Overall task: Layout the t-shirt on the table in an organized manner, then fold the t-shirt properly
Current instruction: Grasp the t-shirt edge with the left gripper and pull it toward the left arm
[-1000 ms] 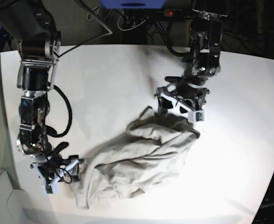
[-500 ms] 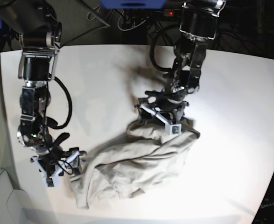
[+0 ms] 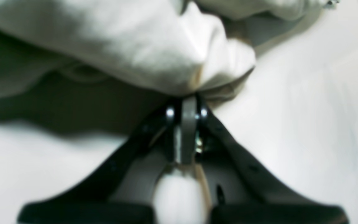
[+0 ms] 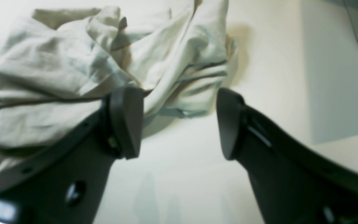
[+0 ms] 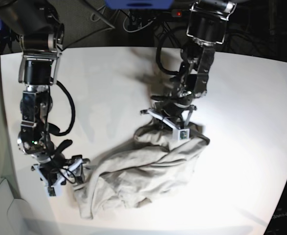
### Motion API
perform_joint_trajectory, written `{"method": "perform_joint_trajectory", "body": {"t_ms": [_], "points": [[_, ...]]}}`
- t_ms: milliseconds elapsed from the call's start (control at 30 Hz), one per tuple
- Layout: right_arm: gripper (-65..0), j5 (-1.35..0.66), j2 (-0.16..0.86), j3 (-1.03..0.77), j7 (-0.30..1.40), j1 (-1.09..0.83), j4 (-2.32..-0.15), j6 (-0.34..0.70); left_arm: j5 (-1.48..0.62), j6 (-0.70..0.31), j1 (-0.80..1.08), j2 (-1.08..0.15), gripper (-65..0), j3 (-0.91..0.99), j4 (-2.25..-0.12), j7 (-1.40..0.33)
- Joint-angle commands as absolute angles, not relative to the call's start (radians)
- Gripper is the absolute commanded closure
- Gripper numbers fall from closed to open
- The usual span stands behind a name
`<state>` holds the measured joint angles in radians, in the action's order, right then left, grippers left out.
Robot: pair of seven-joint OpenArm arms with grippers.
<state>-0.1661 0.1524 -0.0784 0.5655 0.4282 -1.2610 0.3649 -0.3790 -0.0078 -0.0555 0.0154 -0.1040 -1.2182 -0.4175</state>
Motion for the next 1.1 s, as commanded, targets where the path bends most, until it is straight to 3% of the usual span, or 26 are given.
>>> {"method": "perform_joint_trajectory", "body": {"t_ms": [0,233,567,833,1067], "points": [[-38.1,-0.179,0.162,-0.081,0.538,0.46,-1.279,0.355,-0.374,0.013,-0.03,-0.019,-0.6,-0.101,-1.264,-0.446],[-38.1,-0.182,0.157,-0.081,0.538,0.466,-1.279,0.355,-0.375,0.013,0.2,-0.174,-0.4,-0.082,-1.596,-0.447],[-38.1,-0.182,0.134,-0.062,0.538,0.452,-1.271,0.355,-0.367,0.005,0.509,-0.222,-0.4,0.303,-1.92,-0.449],[-38.4,-0.182,0.134,0.033,0.636,0.343,-1.339,0.361,-0.367,0.004,0.519,-0.223,-0.4,0.449,-1.934,-0.535],[-38.5,-0.179,0.134,0.05,0.661,0.222,-1.5,0.458,-0.367,0.004,0.455,-0.223,-0.3,0.481,-1.931,-0.641]]}}
